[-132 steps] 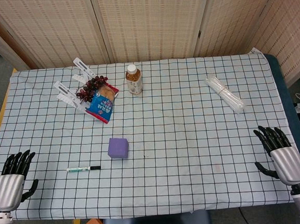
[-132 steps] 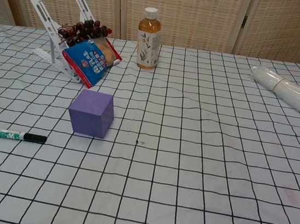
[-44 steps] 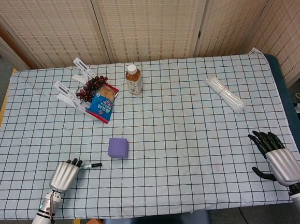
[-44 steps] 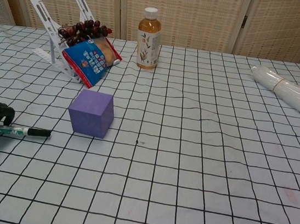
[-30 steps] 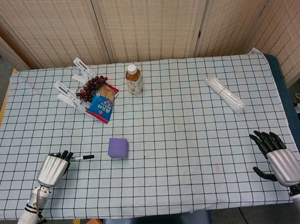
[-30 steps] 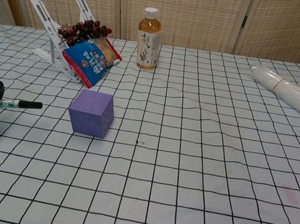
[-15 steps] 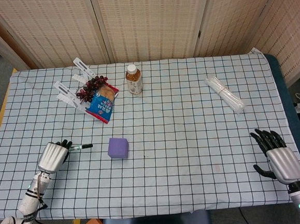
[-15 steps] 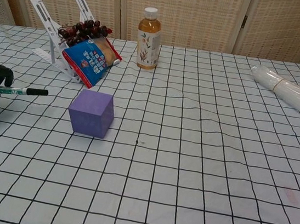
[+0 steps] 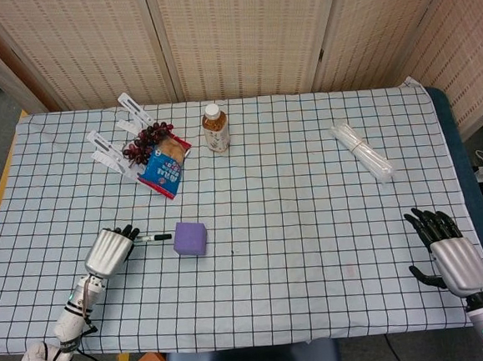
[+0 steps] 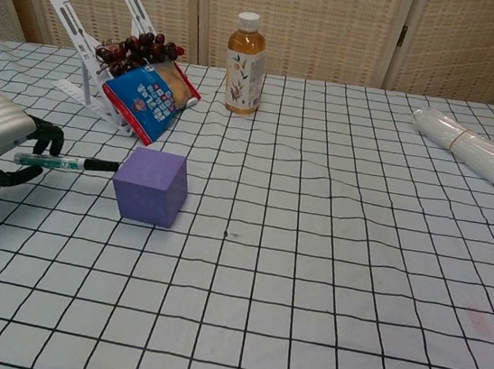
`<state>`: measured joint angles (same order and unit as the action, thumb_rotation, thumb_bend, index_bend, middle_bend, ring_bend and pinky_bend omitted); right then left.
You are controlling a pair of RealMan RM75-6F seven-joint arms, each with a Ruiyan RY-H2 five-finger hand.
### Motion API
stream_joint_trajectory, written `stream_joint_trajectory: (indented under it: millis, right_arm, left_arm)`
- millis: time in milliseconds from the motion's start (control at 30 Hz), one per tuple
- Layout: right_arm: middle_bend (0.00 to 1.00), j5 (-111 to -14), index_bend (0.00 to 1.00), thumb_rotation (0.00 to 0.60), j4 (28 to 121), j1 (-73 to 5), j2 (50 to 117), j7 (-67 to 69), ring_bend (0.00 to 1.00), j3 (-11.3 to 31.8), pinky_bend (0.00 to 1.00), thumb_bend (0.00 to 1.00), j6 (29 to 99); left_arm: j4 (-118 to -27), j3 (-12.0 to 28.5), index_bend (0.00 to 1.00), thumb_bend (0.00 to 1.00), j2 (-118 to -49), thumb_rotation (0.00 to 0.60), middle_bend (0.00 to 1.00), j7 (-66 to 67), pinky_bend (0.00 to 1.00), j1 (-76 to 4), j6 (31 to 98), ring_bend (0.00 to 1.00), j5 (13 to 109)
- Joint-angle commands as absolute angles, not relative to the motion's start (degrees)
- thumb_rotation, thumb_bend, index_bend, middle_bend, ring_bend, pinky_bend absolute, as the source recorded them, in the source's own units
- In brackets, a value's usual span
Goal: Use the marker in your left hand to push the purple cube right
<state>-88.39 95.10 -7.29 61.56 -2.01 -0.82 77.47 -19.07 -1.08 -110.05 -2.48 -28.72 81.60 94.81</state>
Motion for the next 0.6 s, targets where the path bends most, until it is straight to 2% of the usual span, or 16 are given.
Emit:
stream_joint_trajectory:
  millis: [33, 600]
  right_arm:
    - [0.0, -88.29, 0.0, 0.6, 95.09, -7.33, 61.46, -1.93, 0.0, -0.89, 0.0, 0.17, 77.25]
    - [0.0, -88.09, 0.0, 0.6, 95.02, -6.86, 59.98, 0.84, 0.0, -0.87, 0.0, 0.17, 77.8]
  left_arm:
    - [-19.64, -1.0, 0.81, 0.58, -110.58, 0.6, 0.82, -1.73, 0.89, -29.41, 81.36, 0.75, 94.69]
    - [-26.36, -2.18, 0.81, 0.58, -111.92, 0.6, 0.83, 6.22, 0.89, -33.18, 81.67, 0.75, 96.52]
